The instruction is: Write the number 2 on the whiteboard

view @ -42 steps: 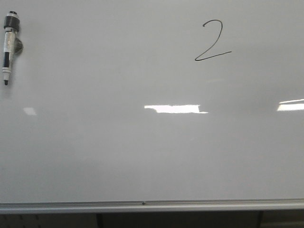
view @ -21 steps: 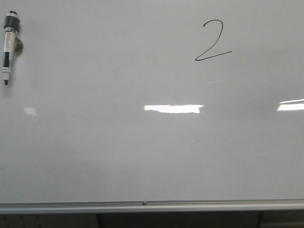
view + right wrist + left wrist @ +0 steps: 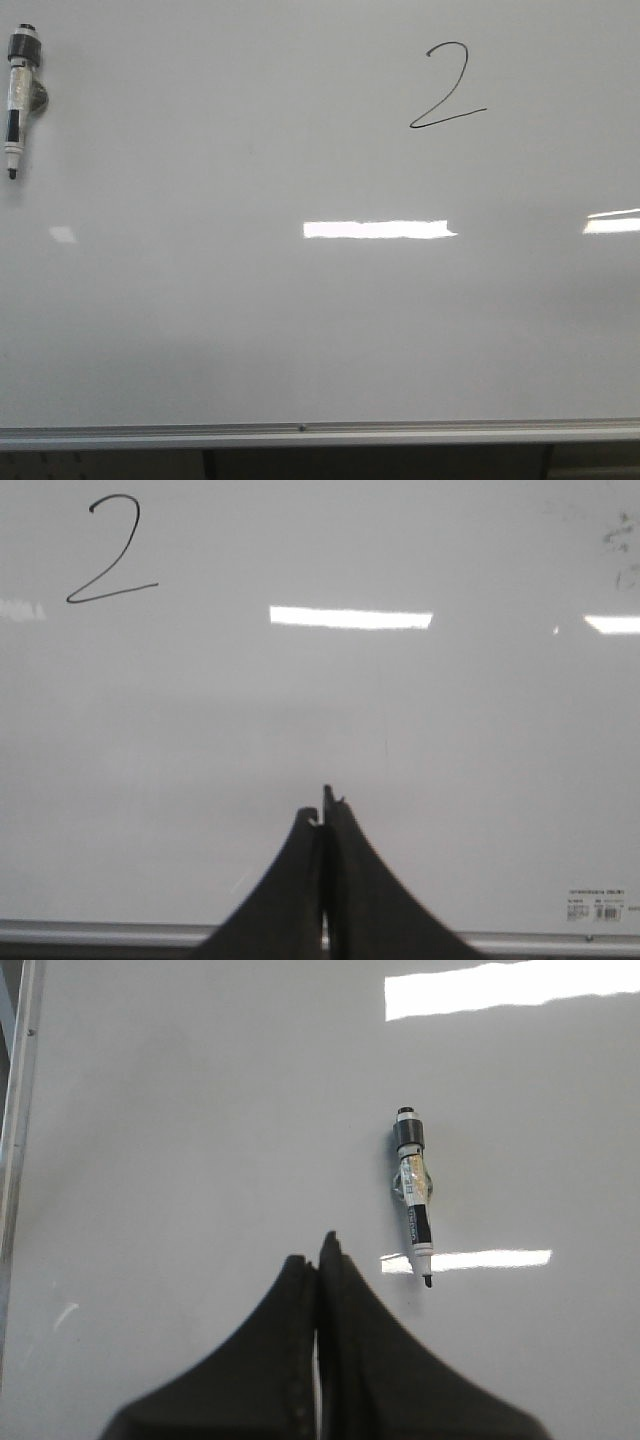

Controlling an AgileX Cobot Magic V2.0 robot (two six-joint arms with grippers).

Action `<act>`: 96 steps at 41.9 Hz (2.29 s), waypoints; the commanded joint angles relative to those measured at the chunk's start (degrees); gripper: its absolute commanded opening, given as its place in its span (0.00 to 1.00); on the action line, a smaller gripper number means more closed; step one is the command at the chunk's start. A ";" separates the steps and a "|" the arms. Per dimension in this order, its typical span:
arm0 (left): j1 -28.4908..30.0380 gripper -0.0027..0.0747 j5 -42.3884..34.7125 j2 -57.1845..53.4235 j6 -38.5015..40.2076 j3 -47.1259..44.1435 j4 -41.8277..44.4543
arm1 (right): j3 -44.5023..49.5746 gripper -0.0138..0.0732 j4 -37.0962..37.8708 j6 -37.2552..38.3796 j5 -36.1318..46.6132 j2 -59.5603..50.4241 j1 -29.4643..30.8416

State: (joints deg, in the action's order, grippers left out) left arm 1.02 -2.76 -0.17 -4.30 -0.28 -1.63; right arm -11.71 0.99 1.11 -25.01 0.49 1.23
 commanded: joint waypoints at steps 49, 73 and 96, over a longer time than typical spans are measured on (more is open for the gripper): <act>0.18 0.01 -4.88 -1.13 -0.01 -1.28 -0.48 | 13.26 0.08 -0.54 -0.69 27.24 -1.98 0.30; 0.18 0.01 -4.88 -1.13 -0.01 -1.28 -0.48 | 13.26 0.08 -2.11 -0.41 30.55 -1.98 0.30; 0.18 0.01 -4.88 -1.13 -0.01 -1.28 -0.48 | 13.26 0.08 -2.11 -0.41 30.71 -1.98 0.30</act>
State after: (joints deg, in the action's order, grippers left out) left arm 1.02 -2.76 -0.17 -4.30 -0.28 -1.63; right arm 1.55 -0.91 0.83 0.78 -0.62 1.26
